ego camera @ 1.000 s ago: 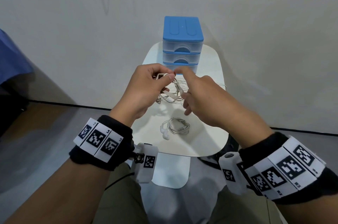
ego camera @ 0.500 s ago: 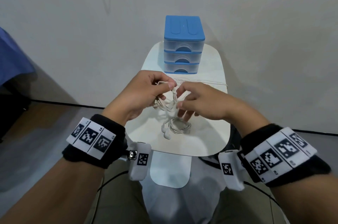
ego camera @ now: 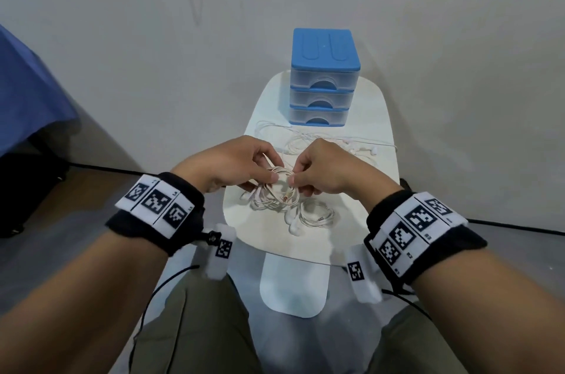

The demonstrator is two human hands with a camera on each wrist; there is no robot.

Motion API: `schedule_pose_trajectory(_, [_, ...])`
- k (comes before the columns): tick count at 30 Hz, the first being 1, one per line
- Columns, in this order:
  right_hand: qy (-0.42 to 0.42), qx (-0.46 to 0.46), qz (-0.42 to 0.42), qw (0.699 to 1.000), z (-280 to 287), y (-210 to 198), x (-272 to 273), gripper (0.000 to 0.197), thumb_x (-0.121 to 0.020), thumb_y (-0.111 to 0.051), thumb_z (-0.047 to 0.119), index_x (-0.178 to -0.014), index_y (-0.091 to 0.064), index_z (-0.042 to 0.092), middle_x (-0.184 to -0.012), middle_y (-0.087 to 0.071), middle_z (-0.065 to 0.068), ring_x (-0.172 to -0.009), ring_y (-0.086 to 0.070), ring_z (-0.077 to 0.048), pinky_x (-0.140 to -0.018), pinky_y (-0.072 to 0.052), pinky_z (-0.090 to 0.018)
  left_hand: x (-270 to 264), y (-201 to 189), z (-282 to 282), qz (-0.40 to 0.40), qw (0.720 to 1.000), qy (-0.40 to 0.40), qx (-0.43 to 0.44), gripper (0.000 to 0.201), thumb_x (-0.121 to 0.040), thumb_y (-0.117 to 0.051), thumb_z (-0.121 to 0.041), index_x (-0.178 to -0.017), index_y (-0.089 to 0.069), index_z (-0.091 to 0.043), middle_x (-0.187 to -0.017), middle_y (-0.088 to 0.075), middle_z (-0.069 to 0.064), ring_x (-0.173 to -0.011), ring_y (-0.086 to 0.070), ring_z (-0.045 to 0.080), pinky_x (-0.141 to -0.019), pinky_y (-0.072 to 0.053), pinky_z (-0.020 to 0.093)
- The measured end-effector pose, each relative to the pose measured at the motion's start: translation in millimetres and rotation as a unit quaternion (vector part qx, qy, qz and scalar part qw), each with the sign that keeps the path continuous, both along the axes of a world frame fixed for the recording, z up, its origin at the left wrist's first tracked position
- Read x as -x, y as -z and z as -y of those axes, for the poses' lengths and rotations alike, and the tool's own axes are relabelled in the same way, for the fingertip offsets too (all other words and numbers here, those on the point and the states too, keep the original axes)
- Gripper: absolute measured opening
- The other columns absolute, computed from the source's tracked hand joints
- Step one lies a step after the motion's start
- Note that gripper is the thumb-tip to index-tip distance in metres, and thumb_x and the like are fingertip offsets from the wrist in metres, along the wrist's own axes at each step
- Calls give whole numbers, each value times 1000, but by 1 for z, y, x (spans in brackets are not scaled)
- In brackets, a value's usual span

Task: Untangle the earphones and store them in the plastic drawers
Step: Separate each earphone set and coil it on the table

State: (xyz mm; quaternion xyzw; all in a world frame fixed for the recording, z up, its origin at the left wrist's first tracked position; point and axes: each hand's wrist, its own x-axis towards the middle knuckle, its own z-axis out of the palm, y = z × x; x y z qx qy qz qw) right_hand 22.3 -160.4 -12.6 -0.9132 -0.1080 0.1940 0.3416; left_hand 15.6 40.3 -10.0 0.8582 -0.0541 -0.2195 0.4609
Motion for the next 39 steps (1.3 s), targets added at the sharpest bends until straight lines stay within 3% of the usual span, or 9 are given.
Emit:
schedule_pose_trajectory(4, [14, 48, 3, 999, -13, 6, -6, 15, -85, -82, 18, -80, -75, 6, -67, -76, -6, -53, -64, -7, -69, -58, -26, -11, 11, 5, 22, 998, -1, -64, 17, -88, -80, -7, -101, -69, -11, -94, -75, 15, -87, -75, 35, -77, -60, 40])
schedule_pose_trajectory(7, [19, 77, 16, 997, -17, 11, -7, 20, -84, -83, 20, -89, -78, 2, -73, -78, -7, -58, -66, -8, -82, -59, -29, -17, 14, 11, 58, 985, 23, -162, 20, -84, -84, -15, -98, -71, -15, -86, -77, 7, -62, -69, 16, -64, -53, 27])
schedule_pose_trajectory(10, [27, 81, 36, 996, -17, 15, -6, 22, -81, -85, 22, -88, -77, 2, -73, -78, -8, -74, -74, -18, -85, -61, -37, -20, 15, 15, 85, 971, 39, -219, 22, -82, -86, -24, -96, -70, -20, -81, -71, -4, -64, -62, 7, -64, -45, 26])
schedule_pose_trajectory(17, [78, 7, 88, 993, 26, -6, -6, 20, -91, -74, 21, -77, -70, 8, -64, -74, -4, -55, -71, -15, -62, -58, -30, -30, 4, 15, 108, 964, 40, -240, 30, -86, -81, -43, -102, -69, -21, -93, -60, -11, -76, -56, 6, -73, -47, 29])
schedule_pose_trajectory(23, [172, 16, 169, 970, 83, -18, -30, 7, -85, -73, 12, -79, -71, 15, -76, -74, -5, -61, -70, -21, -60, -53, -29, -56, -20, 26, 142, 953, 62, -261, 18, -93, -73, -40, -97, -71, -22, -92, -64, -12, -76, -58, 5, -68, -44, 27])
schedule_pose_trajectory(28, [-7, 141, 129, 981, 69, -1, -38, 42, -82, -83, 16, -116, -64, 31, -107, -51, 4, -91, -52, -18, -76, -45, -29, -61, -23, 47, 103, 937, 168, -288, 10, -92, -75, -34, -100, -76, -28, -89, -69, -11, -70, -60, 10, -61, -45, 21])
schedule_pose_trajectory(31, [-50, 227, 186, 955, 61, 8, -41, 25, -91, -74, 25, -114, -67, 32, -111, -38, 2, -110, -47, -27, -92, -46, -42, -63, -24, 57, 71, 921, 223, -312, 26, -87, -81, -37, -112, -73, -31, -95, -67, -8, -76, -61, 14, -70, -53, 25])
schedule_pose_trajectory(35, [-3, 103, 237, 966, 65, -10, -43, 9, -96, -68, 30, -97, -69, 21, -108, -49, 1, -101, -54, -24, -86, -45, -37, -67, -22, 60, 80, 909, 241, -332, 40, -79, -87, -43, -114, -69, -35, -89, -57, -15, -82, -59, 9, -80, -49, 29])
schedule_pose_trajectory(39, [73, -37, 299, 951, 74, -41, -37, 14, -95, -69, 28, -84, -66, 18, -99, -55, 0, -86, -55, -18, -75, -38, -30, -65, -25, 63, 124, 919, 226, -297, 20, -91, -76, -42, -96, -75, -22, -87, -64, -8, -82, -59, 16, -76, -47, 35])
